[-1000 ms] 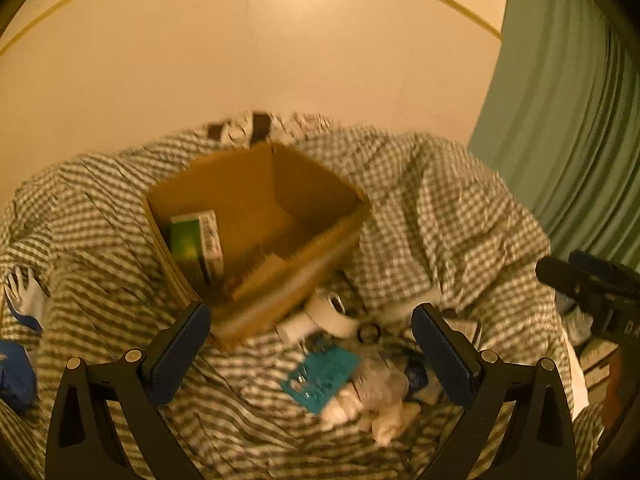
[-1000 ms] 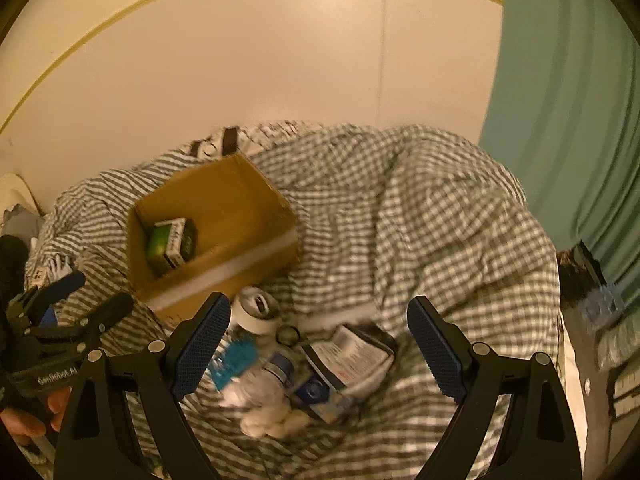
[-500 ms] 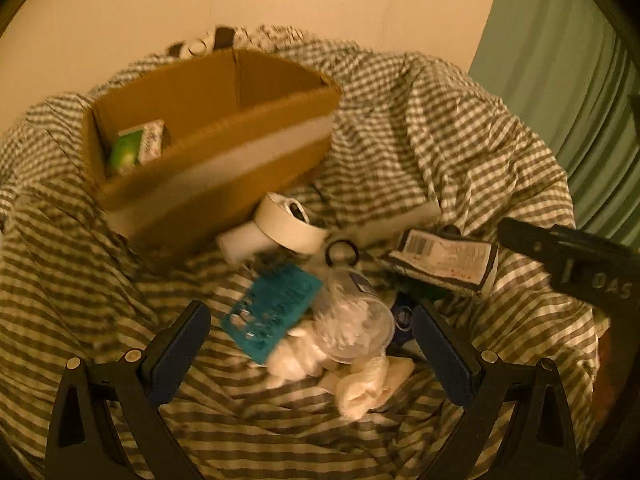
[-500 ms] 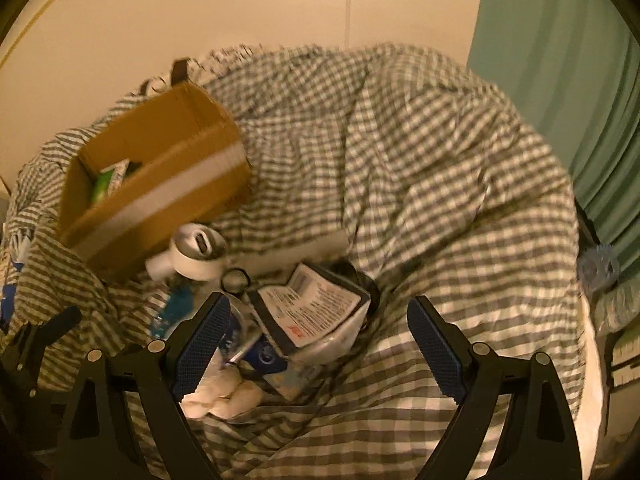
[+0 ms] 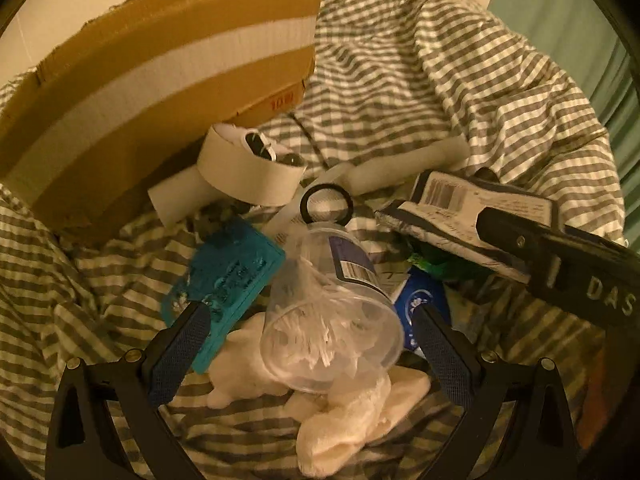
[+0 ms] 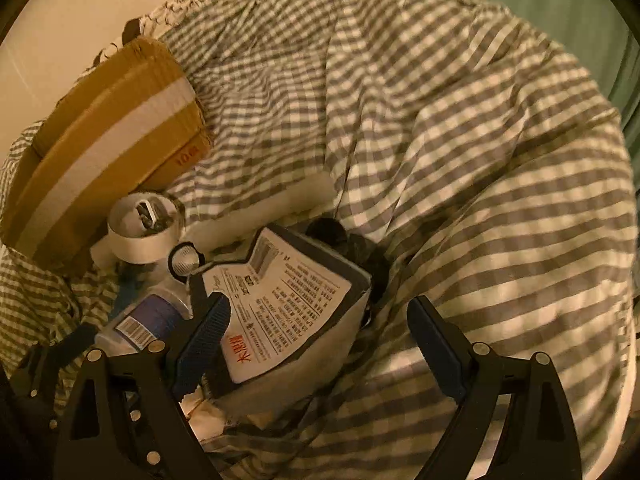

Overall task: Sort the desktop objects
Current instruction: 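Grasp the clear cotton-swab jar with left tool while right tool grasps white-black packet, then carry jar and packet over the cardboard box and release both inside, then move both tools back toward the remaining items on the sheet, then grasp the blue blister pack with left tool while right tool grasps green snack bag, then carry blister pack and green bag into the cardboard box and release both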

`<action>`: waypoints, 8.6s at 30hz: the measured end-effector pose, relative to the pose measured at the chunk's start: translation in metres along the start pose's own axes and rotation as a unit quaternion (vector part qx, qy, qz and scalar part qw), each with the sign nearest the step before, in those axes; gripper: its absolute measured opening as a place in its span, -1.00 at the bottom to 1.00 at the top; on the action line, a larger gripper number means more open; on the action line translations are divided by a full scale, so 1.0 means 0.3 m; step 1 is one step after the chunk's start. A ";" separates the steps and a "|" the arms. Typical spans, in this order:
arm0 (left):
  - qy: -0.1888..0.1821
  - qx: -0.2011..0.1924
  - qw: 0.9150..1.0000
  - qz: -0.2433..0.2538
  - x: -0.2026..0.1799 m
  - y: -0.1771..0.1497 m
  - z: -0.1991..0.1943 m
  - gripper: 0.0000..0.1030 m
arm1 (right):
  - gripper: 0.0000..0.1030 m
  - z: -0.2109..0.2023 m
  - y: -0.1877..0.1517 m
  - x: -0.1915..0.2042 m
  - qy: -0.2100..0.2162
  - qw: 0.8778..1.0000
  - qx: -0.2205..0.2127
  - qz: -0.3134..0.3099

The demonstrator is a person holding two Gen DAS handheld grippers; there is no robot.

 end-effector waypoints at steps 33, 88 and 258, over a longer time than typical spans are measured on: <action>-0.053 -0.030 0.998 0.015 0.039 -0.026 -0.107 0.22 | -0.70 -0.196 -0.035 0.073 0.016 0.998 -0.052 -0.039; 0.058 -0.175 0.983 -0.016 0.801 0.539 -0.300 0.22 | -0.70 -0.276 0.397 0.938 0.075 0.971 -0.110 -0.201; -0.075 -0.255 0.962 0.064 0.635 0.326 -0.440 -0.85 | 0.03 -0.310 0.198 0.726 0.112 0.980 -0.087 -0.136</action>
Point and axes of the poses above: each gripper's, at about its wrist camera, not at the fingertips, and z roughly the way its jaws point, x to its left, y to its top, the point moved 6 cm from there along z, roughly the way its jaws point, and after that the axes turned 14 degrees about z, right-handed, at the moved point
